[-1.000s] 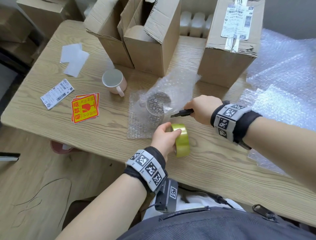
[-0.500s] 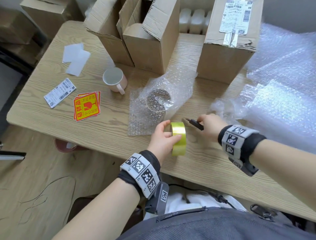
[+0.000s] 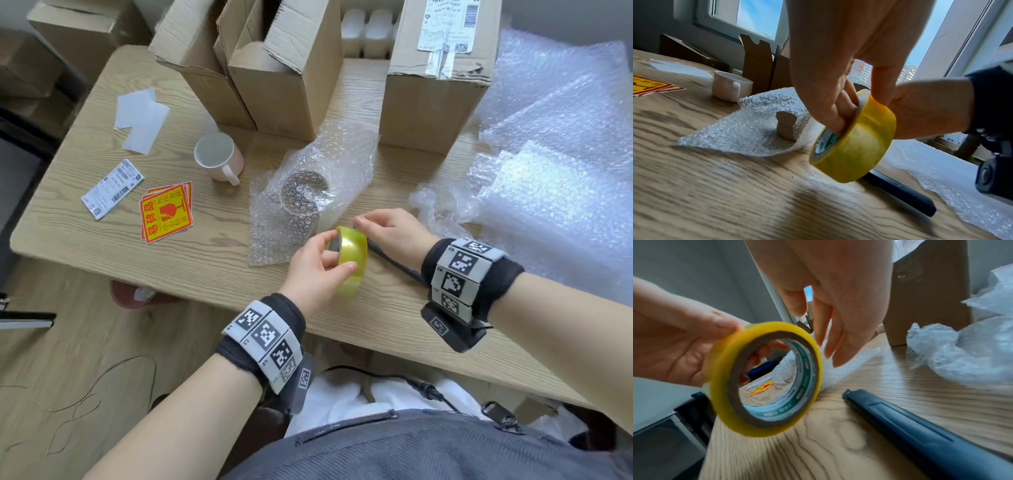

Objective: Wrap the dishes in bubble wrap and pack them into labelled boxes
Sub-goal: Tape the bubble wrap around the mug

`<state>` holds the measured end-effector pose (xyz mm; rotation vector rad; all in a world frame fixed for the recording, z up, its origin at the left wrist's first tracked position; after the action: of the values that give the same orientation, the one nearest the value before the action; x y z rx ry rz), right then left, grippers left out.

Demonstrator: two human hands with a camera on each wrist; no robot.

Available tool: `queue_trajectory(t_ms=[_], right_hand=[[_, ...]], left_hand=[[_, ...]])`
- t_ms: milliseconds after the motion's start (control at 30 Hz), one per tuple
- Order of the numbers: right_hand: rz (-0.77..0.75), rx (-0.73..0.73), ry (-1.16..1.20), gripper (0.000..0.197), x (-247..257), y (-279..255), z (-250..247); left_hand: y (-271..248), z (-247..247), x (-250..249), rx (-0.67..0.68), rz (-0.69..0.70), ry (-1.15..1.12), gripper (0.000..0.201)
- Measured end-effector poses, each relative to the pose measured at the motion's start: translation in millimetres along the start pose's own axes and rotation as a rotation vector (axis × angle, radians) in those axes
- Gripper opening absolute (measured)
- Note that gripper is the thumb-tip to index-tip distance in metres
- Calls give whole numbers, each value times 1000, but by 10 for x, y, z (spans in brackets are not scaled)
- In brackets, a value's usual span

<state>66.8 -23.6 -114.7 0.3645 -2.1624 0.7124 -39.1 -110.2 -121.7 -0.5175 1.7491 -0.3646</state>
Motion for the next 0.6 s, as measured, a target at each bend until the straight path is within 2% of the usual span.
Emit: queue_trajectory(t_ms=[67, 233, 367, 433, 500, 600], right_hand=[[-12, 10, -36, 30, 26, -41, 30], [-114, -97, -158, 23, 154, -153, -78], [-147, -155, -161, 19, 201, -177, -136], [-90, -166, -66, 22, 118, -136, -144], [51, -159, 105, 34, -52, -91, -119], [286, 47, 593, 36, -212, -106, 155]], left_hand=[[28, -2, -30, -5, 16, 21, 64], [64, -4, -99, -7, 60, 111, 63], [67, -10, -138, -9, 96, 208, 63], [70, -24, -160, -12, 123, 244, 64], [67, -31, -193, -8, 145, 251, 67], [48, -37, -267, -11, 181, 288, 72]])
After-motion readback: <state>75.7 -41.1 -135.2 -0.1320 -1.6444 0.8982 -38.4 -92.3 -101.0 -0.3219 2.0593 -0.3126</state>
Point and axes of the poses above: each hand's wrist, its own y-axis towards the middle knuckle, its own z-axis out of the palm, x = y × z, the point moved 10 cm from there along y, towards the middle knuckle, and after that the axes turned 2 degrees about x, right-handed, at the moved point
